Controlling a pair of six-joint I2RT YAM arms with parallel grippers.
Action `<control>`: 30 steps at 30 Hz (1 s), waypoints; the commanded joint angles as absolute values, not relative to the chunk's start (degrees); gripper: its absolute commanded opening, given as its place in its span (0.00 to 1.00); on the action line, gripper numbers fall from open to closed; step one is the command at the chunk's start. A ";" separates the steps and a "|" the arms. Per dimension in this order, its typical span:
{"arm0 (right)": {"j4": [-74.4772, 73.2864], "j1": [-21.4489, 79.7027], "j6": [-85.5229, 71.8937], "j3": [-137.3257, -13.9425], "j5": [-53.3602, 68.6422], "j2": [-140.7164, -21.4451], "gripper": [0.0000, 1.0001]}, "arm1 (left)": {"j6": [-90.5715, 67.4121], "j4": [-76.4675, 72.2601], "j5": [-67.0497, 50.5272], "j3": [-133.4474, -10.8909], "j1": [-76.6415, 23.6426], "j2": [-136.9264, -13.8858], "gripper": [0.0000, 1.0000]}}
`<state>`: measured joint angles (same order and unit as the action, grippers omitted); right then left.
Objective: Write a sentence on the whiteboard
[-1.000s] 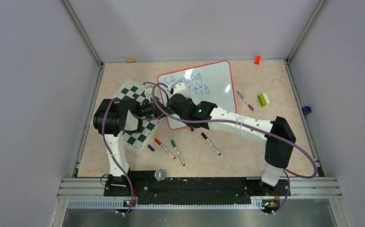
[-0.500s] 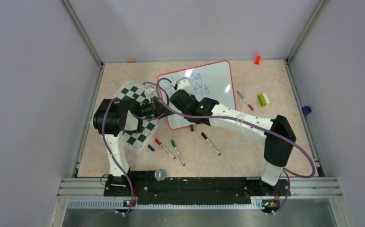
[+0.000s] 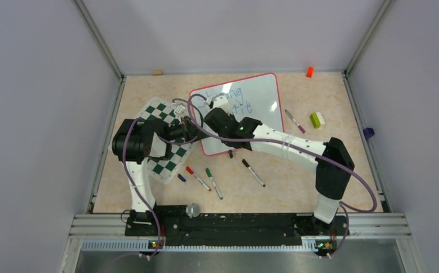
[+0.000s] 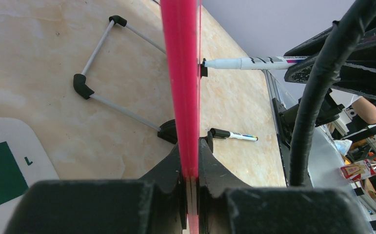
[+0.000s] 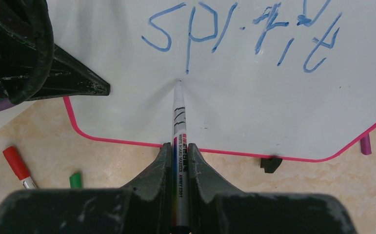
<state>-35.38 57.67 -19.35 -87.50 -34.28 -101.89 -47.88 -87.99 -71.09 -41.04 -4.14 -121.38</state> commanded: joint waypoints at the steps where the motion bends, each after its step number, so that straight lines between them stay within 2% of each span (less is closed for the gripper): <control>1: -33.28 56.99 -19.56 -90.28 -33.69 -102.70 0.00 | -44.12 -92.81 -65.61 -40.67 -2.14 -120.81 0.00; 30: -32.97 56.50 -20.01 -86.25 -31.61 -102.18 0.00 | -44.12 -92.81 -65.61 -40.67 -2.14 -120.81 0.00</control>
